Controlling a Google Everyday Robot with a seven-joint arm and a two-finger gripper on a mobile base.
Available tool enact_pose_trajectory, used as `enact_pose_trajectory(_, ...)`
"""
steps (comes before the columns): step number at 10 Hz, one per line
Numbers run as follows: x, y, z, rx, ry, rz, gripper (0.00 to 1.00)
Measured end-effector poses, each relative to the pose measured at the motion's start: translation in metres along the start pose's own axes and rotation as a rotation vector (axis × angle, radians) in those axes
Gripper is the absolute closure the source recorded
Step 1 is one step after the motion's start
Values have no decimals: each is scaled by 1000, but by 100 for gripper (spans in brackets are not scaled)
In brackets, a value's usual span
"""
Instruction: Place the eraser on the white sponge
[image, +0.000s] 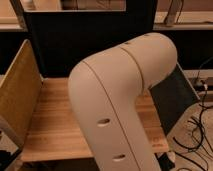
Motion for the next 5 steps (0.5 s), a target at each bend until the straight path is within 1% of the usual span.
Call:
enact_pose_trajectory(1,-2,-2,-11,10,-19,-7,27)
enact_pose_trajectory(3,-8,-22,-47,65,-92,19,27)
enact_pose_trajectory(4,-8,-35,-68,95,-136,50,27)
enact_pose_trajectory(5,-4,-50,-88,116,-177,95,27)
